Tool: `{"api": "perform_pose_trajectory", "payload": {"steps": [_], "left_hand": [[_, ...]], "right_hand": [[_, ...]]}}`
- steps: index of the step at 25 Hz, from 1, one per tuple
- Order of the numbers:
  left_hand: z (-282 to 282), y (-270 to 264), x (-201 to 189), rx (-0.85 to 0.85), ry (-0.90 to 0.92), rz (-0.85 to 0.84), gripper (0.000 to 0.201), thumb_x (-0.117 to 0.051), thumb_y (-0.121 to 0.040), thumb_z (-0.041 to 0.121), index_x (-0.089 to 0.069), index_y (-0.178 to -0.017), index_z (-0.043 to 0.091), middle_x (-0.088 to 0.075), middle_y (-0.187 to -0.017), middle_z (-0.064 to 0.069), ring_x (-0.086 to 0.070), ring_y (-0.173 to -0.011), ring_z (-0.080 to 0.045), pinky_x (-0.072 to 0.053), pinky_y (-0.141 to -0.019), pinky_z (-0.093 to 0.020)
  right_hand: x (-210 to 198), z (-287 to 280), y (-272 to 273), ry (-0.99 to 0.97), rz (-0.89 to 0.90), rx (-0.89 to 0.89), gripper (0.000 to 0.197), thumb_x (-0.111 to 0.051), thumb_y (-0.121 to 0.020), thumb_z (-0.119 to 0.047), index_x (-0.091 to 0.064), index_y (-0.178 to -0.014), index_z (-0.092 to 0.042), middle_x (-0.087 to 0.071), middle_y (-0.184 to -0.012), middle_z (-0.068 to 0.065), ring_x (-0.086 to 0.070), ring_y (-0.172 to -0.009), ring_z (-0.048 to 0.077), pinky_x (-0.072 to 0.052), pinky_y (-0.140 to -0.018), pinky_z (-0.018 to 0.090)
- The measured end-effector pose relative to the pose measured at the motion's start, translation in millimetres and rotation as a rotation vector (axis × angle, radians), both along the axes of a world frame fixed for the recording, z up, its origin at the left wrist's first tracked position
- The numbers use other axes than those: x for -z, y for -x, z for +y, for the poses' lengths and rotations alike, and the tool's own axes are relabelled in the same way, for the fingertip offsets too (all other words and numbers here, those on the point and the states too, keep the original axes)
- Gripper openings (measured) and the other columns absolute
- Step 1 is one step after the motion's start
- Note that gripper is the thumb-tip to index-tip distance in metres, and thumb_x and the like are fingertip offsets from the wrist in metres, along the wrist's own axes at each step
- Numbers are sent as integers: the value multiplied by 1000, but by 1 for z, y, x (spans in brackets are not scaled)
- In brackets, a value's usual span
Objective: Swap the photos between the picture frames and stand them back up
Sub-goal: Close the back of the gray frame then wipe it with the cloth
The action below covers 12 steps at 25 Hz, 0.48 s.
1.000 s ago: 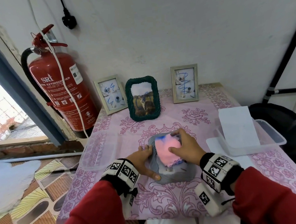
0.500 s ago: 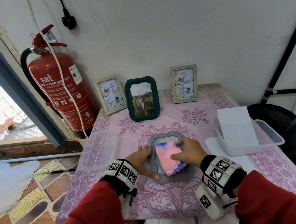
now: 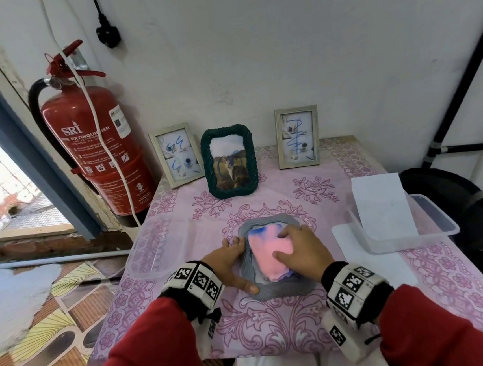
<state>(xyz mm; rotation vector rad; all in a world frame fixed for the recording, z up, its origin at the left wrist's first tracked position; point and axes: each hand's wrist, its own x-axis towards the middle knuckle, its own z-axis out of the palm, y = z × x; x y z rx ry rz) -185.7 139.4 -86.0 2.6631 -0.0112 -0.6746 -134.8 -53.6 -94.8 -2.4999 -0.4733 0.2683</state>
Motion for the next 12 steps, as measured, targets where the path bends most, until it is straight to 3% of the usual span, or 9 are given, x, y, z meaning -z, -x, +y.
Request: {"api": "perform_pose_trajectory", "payload": {"steps": [3,7,9,12], "left_hand": [[0,0,0,0,-14,4,118,-76,-72,44,7,-149,11,8,-158,-12,11,-145,-26,-4,-118,-31],[0,-2,0,3,-25,9,118,-75,-72,45,7,-149,10,8,-158,-13,11,-145,-27,-5,-118,-33],[0,-1,1,0,-21,12,118,-75,-72,45,7,-149,11,8,-157,-13,11,-145,-27,-5,-118,-33],[1,-2,2,-5,-17,20,119,-75,-71,46,8,-149,11,9,-157,-12,13,-145,-26,-4,-118,-33]], "right_hand": [[-4,5,4,95,-27,28,45,-63,-83,-35,-49,-118,-11,-50,-123,13,-57,-107,30,-44,-86,31],[-10,-3,3,-195,169,86,31,-62,-85,-26,-49,-107,-9,-61,-107,15,-62,-95,36,-48,-77,42],[-14,-12,-2,-258,72,115,23,-61,-85,-23,-50,-103,-12,-62,-92,9,-60,-83,28,-47,-70,36],[-19,-26,-15,-294,-51,107,14,-62,-82,-18,-55,-95,-17,-50,-66,-6,-47,-60,11,-34,-53,24]]}}
